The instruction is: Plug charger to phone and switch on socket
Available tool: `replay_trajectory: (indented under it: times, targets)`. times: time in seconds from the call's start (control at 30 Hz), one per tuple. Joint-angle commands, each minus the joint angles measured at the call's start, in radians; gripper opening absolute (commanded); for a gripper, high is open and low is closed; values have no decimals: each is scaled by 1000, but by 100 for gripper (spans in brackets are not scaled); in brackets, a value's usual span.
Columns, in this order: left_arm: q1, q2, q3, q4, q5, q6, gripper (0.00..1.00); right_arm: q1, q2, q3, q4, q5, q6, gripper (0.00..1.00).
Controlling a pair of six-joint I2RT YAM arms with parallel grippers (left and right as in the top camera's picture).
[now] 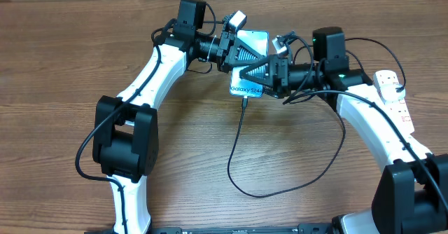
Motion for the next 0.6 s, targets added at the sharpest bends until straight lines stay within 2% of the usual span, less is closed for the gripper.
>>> replay_trajectory:
  times: [0.0, 0.27, 0.37, 0.57]
  targets:
    - [4, -30, 0, 9, 48, 71, 4, -23, 0, 25, -38, -112, -113, 100]
    - [4, -30, 0, 23, 48, 42, 4, -33, 0, 25, -319, -25, -353, 100]
    - [4, -30, 0, 23, 47, 12, 4, -32, 0, 25, -398, -29, -386, 100]
    - [4, -30, 0, 23, 45, -2, 4, -32, 0, 25, -491, -30, -396, 85]
